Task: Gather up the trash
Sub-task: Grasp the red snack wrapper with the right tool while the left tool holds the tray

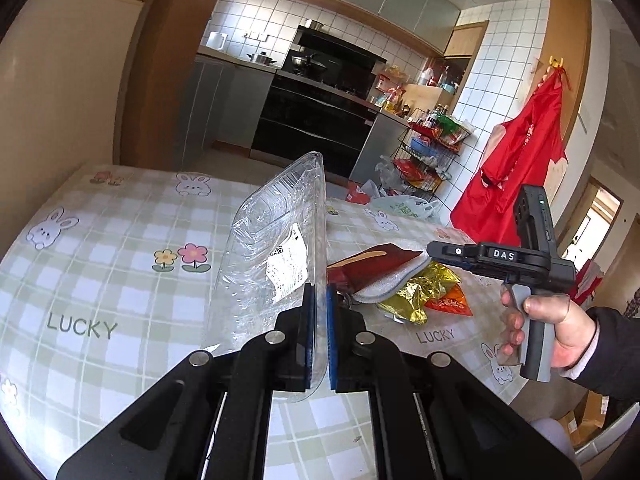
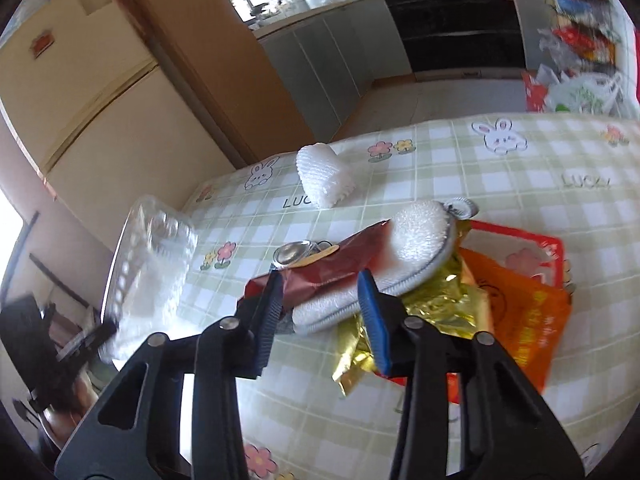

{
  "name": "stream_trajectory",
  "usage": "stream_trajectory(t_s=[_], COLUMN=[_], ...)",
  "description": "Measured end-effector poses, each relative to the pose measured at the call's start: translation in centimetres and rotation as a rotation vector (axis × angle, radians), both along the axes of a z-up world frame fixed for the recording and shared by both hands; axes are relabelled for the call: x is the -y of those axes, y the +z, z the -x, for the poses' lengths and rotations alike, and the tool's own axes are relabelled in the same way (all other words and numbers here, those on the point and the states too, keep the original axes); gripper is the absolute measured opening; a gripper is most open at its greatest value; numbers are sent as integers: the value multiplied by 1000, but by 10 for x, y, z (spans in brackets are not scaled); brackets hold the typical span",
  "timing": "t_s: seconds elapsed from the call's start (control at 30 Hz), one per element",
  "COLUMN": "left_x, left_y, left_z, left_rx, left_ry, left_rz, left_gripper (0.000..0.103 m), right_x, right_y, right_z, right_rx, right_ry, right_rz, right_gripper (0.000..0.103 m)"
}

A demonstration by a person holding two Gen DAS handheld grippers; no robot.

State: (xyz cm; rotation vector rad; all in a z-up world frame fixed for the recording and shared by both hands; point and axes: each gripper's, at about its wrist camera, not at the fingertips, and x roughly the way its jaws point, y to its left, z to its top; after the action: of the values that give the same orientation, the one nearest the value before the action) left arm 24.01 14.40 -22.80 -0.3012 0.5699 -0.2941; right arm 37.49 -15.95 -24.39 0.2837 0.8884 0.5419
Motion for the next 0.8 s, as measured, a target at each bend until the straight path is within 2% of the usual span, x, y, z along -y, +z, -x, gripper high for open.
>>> stream_trajectory(t_s=[0.1,0.2,0.3,0.43,0.63,0.7,0.73,0.8], left_x=[-3,-4,-5,-4,3,4,3,4], left_y=[-6,-6,-6,-8,-8,-9,-10,-10], left_z=[8,13,17,19,22,22,22,23], left_rx=[2,9,16,13,9,6,4,3], left_ry=[18,34,47,51,48,49,49,50], left_rz=[5,6,10,9,-4,-1,3,7], left_gripper=[6,6,6,6,6,6,6,6], right_x=[0,-1,-3,-6,-8,-12,-14,-15], right_y=[-9,-16,-19,-24,-29,-31,-30,-28], right_z=[-12,-17,-15,-16,-30,-35,-37,-38], right_rx=[-57,-113,-117,-133,-154,-168,-169,-163], right_ry=[-70,-127,-175,-175,-239,-255,-264,-273], right_rz=[-52,-41,-27,-37,-112,-103,-101,-104], right_gripper=[38,38,38,38,38,18,18,11])
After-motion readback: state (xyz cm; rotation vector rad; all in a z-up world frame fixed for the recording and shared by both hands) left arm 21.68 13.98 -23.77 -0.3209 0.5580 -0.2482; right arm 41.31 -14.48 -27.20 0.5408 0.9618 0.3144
